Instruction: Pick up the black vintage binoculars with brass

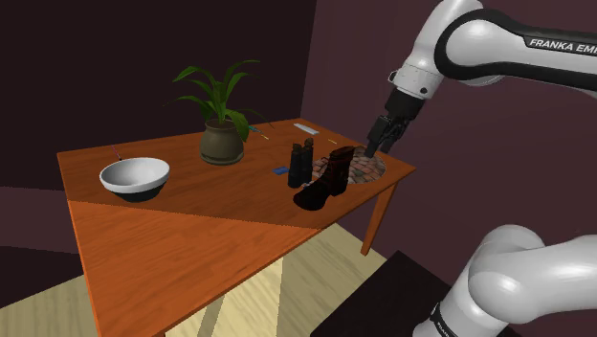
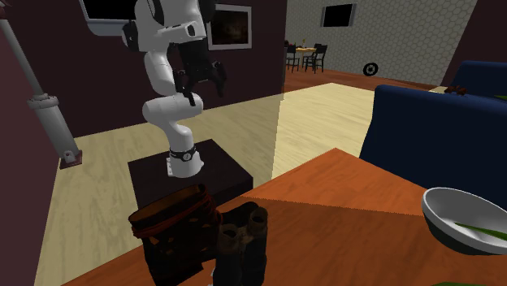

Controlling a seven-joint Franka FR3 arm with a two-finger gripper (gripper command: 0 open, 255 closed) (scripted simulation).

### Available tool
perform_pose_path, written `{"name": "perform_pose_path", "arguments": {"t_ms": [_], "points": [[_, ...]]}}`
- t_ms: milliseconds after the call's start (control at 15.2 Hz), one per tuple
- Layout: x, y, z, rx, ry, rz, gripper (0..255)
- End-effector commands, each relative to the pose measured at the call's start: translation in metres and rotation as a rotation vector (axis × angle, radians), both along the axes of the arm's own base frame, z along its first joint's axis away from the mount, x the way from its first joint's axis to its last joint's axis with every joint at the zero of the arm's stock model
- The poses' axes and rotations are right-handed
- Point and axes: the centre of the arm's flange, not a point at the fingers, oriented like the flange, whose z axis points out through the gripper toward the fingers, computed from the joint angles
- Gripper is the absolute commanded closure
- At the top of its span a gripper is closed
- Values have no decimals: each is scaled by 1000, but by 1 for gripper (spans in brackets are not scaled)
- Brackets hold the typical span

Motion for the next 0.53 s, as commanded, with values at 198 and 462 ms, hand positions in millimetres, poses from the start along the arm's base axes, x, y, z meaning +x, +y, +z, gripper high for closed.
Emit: {"name": "perform_pose_path", "arguments": {"t_ms": [198,462], "points": [[36,20,-9,-13,14,-120,0],[86,39,-23,-30,32,-281,0]]}}
